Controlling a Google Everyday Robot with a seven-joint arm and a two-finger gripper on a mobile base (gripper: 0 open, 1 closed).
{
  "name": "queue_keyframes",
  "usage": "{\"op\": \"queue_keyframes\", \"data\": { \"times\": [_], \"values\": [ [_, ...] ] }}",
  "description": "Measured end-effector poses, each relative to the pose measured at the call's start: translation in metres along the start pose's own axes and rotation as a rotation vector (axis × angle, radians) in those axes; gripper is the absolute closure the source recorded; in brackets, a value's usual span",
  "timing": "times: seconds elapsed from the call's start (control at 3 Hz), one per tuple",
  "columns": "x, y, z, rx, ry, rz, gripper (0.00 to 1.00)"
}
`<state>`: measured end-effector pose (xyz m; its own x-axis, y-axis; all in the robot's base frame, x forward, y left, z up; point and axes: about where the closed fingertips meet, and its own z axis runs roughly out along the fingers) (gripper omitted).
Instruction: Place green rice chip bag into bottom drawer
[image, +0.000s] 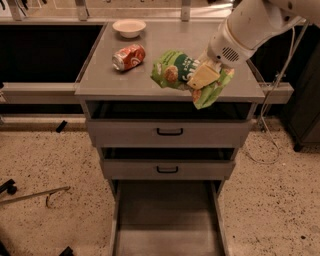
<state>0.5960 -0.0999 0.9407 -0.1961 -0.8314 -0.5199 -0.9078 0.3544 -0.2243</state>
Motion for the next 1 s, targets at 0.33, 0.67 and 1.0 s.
{"op": "queue_keyframes", "data": {
  "times": [0.33,0.67,1.0],
  "values": [
    [0.031,0.032,0.011,-0.084,-0.044,0.054,1.00],
    [0.031,0.033,0.011,-0.084,-0.044,0.054,1.00],
    [0.035,0.051,0.012,-0.090,-0.064,0.053,1.00]
  ]
}}
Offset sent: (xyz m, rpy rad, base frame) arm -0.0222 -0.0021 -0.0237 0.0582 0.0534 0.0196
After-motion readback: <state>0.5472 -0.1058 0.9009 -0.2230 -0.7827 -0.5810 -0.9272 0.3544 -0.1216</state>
